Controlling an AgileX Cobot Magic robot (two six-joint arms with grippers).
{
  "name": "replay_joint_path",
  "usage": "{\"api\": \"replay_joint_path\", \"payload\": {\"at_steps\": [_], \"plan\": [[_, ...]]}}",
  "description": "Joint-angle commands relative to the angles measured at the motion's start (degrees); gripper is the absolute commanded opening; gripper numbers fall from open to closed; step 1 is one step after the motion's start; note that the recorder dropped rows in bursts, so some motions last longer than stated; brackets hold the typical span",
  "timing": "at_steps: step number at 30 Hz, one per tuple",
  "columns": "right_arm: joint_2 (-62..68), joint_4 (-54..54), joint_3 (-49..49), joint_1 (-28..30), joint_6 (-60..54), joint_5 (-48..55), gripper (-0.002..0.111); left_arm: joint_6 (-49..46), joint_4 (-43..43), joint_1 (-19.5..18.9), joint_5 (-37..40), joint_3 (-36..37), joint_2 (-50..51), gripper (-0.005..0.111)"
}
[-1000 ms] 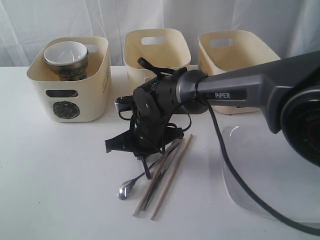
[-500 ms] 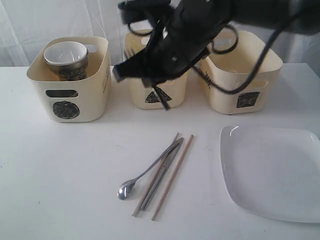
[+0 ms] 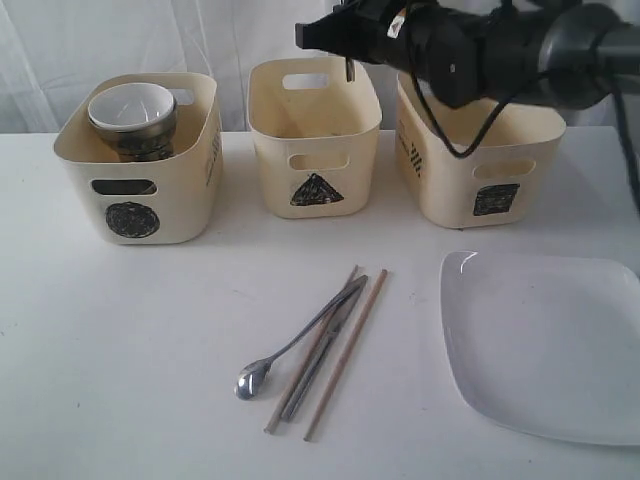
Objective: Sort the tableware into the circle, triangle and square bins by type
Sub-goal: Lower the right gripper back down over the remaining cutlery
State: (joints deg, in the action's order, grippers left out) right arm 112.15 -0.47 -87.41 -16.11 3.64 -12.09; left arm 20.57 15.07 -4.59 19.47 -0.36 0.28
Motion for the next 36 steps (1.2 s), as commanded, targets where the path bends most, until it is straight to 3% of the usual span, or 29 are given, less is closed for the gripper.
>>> {"api": "replay_joint_path", "payload": {"at_steps": [1, 5, 11, 15, 18, 23, 28, 31, 36], "plan": [[6.0, -0.4, -1.1, 0.1, -0.5, -6.8, 0.005, 0.1, -0.5, 0.1, 1.6, 0.4, -0.3, 0.000], [8.0, -0.6, -2.7, 0.1, -0.5, -3.4, 0.026, 0.1, -0.5, 0.1, 1.6, 0.4, -0.3, 0.000], [5.1, -0.6, -2.7, 0.1, -0.5, 1.5, 0.028, 0.1, -0.5, 0.1, 1.6, 0.4, -0.3, 0.000], [0.6, -0.6, -2.7, 0.1, -1.6, 18.4, 0.028, 0.1, -0.5, 0.1, 1.6, 0.4, -0.3, 0.000], [-2.8, -0.6, -2.7, 0.1, -5.6, 37.5, 0.025, 0.1, -0.5, 0.1, 1.6, 0.4, -0.3, 0.000], [-6.7, 2.1, -1.1, 0.1, -14.8, 57.7, 0.014, 0.1, -0.5, 0.1, 1.6, 0.4, -0.3, 0.000], [-9.9, 20.4, 1.0, 0.1, -32.7, 69.1, 0.000, 0.1, -0.5, 0.1, 1.6, 0.4, -0.3, 0.000], [-10.4, 30.3, 1.7, -1.3, -48.3, 77.2, 0.000, 0.1, -0.5, 0.1, 1.6, 0.4, -0.3, 0.000], [-9.6, 32.8, 4.1, -5.4, -61.7, 81.0, 0.000, 0.1, -0.5, 0.1, 1.6, 0.4, -0.3, 0.000]]}}
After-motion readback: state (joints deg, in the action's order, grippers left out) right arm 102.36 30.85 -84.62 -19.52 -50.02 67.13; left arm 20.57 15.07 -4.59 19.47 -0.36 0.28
